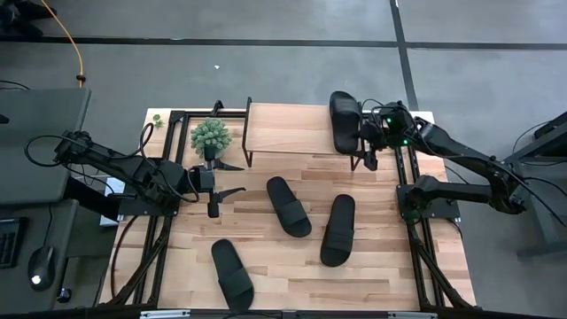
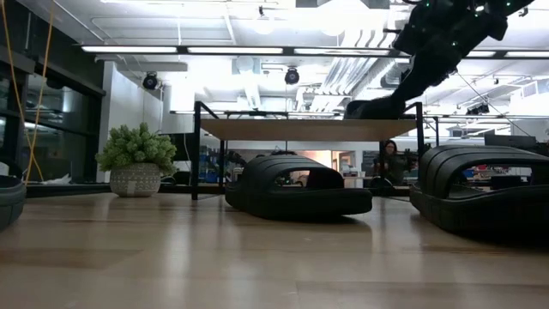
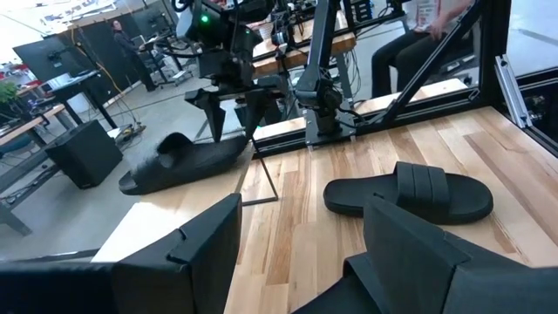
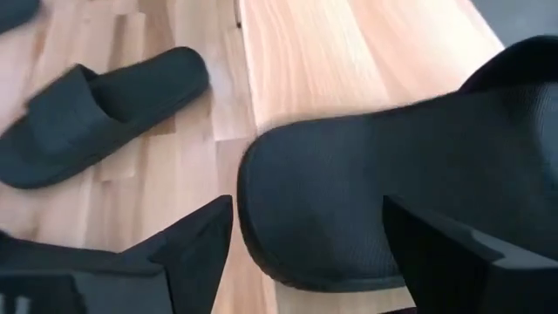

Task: Pick and place slides into the shelf
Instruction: Put the black slide on the shelf, then adjust the shelf

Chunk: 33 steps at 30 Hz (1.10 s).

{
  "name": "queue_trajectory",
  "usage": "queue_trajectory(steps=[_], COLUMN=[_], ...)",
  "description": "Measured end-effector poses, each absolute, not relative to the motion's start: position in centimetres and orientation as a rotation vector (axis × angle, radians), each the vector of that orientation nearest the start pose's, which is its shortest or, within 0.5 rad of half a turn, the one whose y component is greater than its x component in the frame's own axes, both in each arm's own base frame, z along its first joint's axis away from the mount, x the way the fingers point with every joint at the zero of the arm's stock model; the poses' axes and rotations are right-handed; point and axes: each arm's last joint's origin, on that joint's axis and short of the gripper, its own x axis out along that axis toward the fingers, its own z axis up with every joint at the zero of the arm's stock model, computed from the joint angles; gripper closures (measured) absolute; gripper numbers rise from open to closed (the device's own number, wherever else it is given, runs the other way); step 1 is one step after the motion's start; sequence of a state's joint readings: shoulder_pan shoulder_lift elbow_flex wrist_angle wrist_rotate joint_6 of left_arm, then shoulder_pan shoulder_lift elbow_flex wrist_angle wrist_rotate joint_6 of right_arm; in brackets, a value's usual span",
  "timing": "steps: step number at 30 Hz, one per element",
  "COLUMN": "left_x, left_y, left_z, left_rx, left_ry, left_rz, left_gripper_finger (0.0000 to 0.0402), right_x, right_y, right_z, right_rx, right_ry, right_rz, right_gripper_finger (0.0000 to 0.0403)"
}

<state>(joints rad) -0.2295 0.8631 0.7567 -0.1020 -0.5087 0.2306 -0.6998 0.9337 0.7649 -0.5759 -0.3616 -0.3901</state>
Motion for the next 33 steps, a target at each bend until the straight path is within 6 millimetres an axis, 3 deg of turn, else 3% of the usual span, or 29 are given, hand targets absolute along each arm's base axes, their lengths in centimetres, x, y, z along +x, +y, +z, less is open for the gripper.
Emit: queue_trajectory(steps=[13, 19, 33], left_x=[18.8, 18.8, 18.8], left_y=[-2.9, -2.9, -2.9], left_z=[31.8, 31.8, 31.8], left_rx=[0.304, 0.304, 0.304], left_ry=[0.227, 0.227, 0.227], left_rz=[0.255, 0.255, 0.255], left_gripper_finger=[0.0181, 0.0181, 0.0181], right_x=[15.2, 15.2, 14.1], right_y=[-10.1, -10.4, -10.9], right_z=[28.7, 29.7, 29.7], right_rx=[0.004, -0.094, -0.113], right_ry=[0.7, 0.777, 0.903], right_rz=[-0.154, -0.439, -0.796], right_gripper_finger=[0.0095, 0.0095, 0.0096])
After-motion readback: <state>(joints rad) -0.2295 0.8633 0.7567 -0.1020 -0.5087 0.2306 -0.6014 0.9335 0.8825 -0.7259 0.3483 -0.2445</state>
